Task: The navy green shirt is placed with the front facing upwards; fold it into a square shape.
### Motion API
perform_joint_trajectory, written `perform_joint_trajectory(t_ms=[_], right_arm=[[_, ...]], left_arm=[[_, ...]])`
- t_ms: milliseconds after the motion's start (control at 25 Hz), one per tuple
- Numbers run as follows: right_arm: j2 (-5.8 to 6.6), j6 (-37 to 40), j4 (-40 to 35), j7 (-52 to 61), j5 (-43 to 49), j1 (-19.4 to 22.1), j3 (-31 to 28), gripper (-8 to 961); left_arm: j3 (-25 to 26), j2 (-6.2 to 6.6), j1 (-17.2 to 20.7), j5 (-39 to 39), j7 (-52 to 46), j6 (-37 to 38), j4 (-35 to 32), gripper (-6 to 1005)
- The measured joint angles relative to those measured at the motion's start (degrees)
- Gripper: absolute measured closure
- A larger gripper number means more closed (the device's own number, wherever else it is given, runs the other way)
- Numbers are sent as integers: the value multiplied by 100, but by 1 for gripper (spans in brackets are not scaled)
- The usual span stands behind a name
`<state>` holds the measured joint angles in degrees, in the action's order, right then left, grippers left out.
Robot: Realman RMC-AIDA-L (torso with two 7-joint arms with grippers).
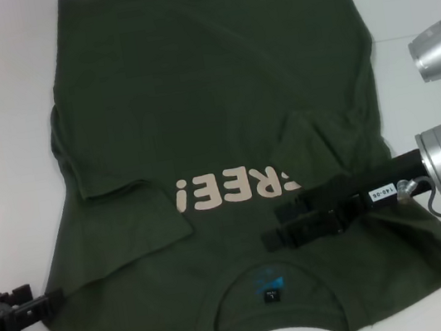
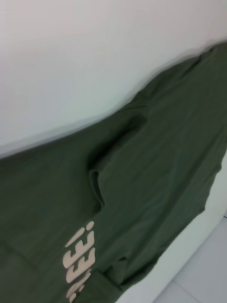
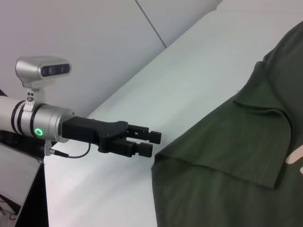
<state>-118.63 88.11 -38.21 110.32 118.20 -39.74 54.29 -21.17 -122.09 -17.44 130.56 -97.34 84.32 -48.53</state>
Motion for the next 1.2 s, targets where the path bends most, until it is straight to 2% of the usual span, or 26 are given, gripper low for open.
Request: perform_joint_trajectory(t_ms=[240, 360, 640, 1200], right_arm=[[-8, -76, 22, 18, -27, 4, -19, 129], [-8, -80, 23, 25, -32, 3, -27, 129], [-8, -84, -3, 87, -36, -2, -33, 129], [-1, -94, -27, 88, -36, 47, -96, 129]], left_arm=[[-55, -7, -84, 233, 7, -63, 22, 264], [-391, -28, -101, 247, -9, -32, 21, 264], [-705, -62, -164, 248, -31, 49, 20, 266], [-705, -69, -332, 180, -11, 319, 27, 264]])
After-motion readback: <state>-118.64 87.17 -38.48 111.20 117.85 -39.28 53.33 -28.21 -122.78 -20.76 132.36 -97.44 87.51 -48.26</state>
